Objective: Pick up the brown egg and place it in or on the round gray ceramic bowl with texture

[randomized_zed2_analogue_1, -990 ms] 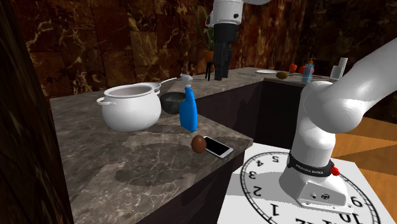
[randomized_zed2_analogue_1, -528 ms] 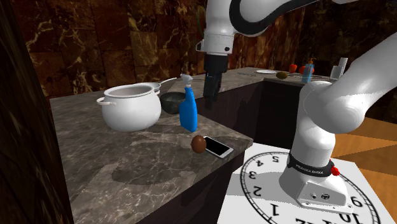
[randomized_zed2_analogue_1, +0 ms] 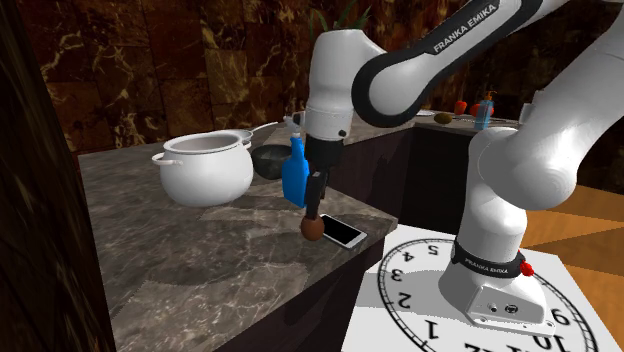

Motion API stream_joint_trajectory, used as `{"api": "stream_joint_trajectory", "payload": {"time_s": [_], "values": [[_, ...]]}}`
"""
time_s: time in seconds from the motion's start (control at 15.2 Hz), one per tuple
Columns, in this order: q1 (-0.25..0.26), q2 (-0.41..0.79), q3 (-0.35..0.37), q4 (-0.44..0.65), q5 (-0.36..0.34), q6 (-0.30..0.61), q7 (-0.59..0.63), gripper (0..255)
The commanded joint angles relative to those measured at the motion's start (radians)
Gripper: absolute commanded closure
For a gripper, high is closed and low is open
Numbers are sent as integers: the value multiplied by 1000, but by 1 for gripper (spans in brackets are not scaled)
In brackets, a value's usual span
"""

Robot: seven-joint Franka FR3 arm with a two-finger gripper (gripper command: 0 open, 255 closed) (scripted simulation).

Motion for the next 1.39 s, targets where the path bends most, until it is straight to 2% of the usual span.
{"api": "stream_joint_trajectory", "payload": {"time_s": [0.0, 0.4, 0.92, 0.99, 1.32], "values": [[-1, 36, 10, -11, -2, 54, 1, 0], [-9, 133, 24, -40, -5, 179, 6, 0], [-9, 132, 24, -40, -5, 179, 6, 0], [-9, 132, 24, -40, -5, 179, 6, 255], [-9, 132, 24, -40, -5, 179, 6, 255]]}}
